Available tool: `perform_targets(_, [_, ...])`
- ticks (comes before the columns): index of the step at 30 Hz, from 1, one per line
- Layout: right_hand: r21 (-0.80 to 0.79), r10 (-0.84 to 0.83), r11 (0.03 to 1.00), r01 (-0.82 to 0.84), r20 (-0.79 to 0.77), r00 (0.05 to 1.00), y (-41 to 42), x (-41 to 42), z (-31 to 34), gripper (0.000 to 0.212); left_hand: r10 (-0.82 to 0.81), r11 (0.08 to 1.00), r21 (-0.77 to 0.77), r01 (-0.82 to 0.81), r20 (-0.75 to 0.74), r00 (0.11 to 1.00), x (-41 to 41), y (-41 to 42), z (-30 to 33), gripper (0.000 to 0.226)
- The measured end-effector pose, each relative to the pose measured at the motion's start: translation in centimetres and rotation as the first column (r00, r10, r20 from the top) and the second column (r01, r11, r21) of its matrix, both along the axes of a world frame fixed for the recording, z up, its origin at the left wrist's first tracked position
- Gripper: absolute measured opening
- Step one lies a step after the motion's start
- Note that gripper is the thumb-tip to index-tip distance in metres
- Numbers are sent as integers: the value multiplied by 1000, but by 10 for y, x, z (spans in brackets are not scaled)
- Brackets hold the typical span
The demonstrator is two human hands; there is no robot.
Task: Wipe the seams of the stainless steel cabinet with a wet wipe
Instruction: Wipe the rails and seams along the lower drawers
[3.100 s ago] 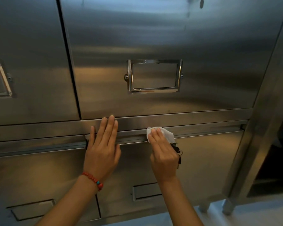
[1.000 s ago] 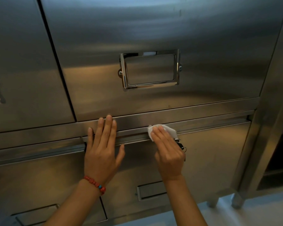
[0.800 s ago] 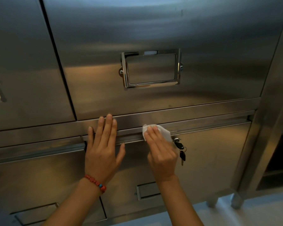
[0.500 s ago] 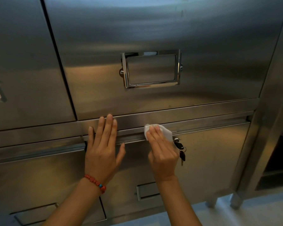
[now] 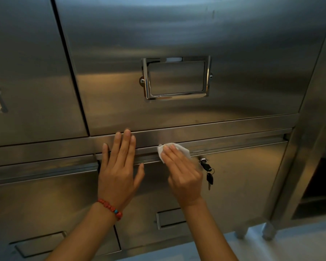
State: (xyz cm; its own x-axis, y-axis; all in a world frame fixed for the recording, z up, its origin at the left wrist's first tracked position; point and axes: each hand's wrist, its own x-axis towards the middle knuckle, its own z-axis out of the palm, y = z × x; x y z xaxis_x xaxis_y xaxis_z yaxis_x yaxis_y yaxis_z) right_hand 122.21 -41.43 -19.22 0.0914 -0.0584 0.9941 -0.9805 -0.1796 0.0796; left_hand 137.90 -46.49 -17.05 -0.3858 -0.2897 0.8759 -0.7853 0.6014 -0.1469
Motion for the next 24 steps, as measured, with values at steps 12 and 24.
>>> perform_targets(12, [-32, -21, 999, 22, 39, 999, 2, 1, 0, 29, 2, 1000, 9, -1, -26, 1000, -2, 0, 0, 60])
perform_targets(24, [-20, -7, 1000, 7, 4, 1000, 1, 1, 2, 30, 15, 1000, -22, -15, -13, 1000, -1, -2, -2, 60])
